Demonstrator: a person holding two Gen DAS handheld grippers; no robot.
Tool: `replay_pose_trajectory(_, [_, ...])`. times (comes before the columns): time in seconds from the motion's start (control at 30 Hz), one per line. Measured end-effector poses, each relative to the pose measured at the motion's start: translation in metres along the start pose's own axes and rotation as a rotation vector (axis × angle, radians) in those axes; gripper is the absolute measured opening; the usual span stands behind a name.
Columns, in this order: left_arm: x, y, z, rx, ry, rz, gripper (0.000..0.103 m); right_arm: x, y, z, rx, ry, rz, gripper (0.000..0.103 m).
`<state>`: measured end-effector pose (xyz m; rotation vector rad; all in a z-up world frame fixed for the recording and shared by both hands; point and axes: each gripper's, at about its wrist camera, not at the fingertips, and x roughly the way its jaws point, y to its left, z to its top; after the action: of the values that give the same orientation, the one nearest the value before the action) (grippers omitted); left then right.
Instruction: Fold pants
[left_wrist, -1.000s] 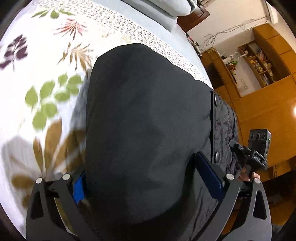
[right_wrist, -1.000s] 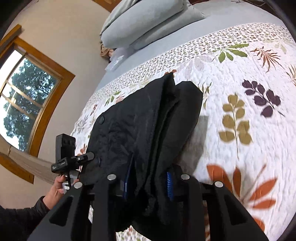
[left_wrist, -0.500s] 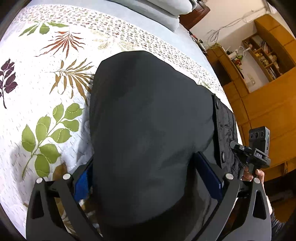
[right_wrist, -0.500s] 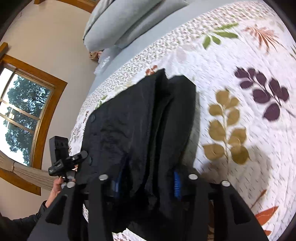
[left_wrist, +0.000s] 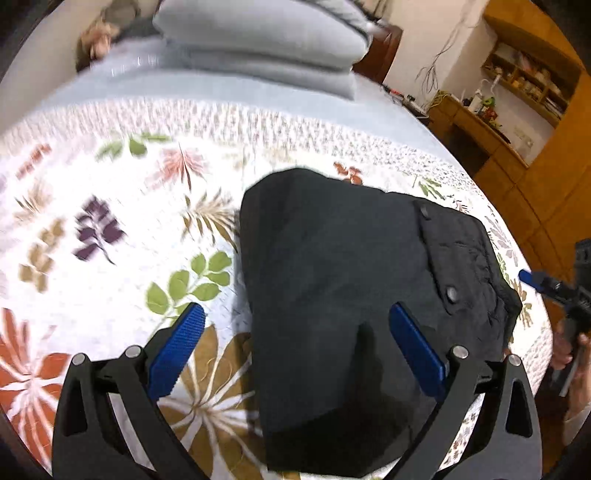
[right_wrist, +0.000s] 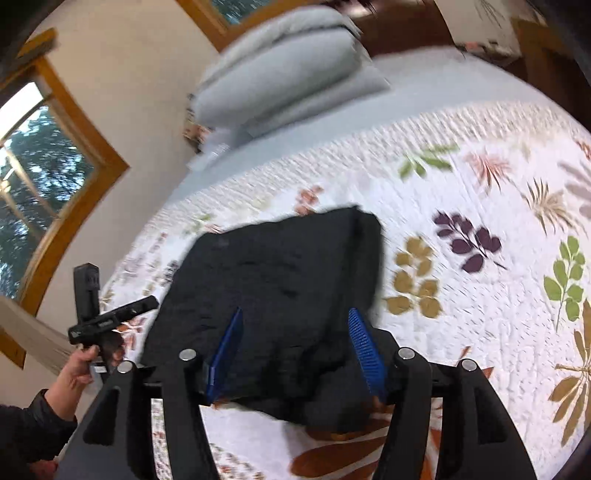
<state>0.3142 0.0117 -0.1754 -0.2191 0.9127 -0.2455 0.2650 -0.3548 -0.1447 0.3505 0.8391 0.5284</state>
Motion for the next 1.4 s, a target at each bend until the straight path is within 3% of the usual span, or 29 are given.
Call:
replay_pose_trajectory(0.13, [-0.025, -0.011, -0.007, 0.01, -0.061, 0.027, 0.1, 0.01, 0.023, -0.009, -0.065, 0.019, 0.021, 0.061])
replay_pose_trajectory(0.3, [-0.041, -0.033, -0.012, 0.044, -0.126, 0.111, 0.1, 0.022, 0.014, -0.022, -0.025, 0.045, 0.004, 0.055])
replay_pose_trajectory(0.53, [-0.053, -0.056, -0.01, 0.067, -0.174, 0.102, 0.1, 0.04, -0.004, -0.045, -0.04, 0.093, -0.066, 0.048])
replay_pose_trajectory(0.77, [-0.06, -0.057, -0.009, 0.065, -0.167, 0.131, 0.1, 0.036, 0.006, -0.047, -0.052, 0.068, -0.098, 0.055])
replay_pose_trajectory(0.87, [-0.066, -0.054, -0.012, 0.061, -0.171, 0.148, 0.1, 0.02, 0.017, -0.042, -0.026, 0.007, -0.098, 0.067])
replay_pose_trajectory(0.97, [-0.072, -0.057, -0.015, 0.078, -0.175, 0.168, 0.1, 0.011, 0.029, -0.038, -0.041, -0.026, -0.105, 0.068])
replay_pose_trajectory(1.17, [-0.077, -0.064, -0.016, 0.081, -0.191, 0.171, 0.1, 0.023, 0.025, -0.036, -0.046, -0.006, -0.156, 0.068])
replay_pose_trajectory(1.4, [-0.067, -0.064, -0.018, 0.1, -0.166, 0.188, 0.1, 0.037, -0.004, -0.062, -0.005, 0.059, -0.201, 0.069])
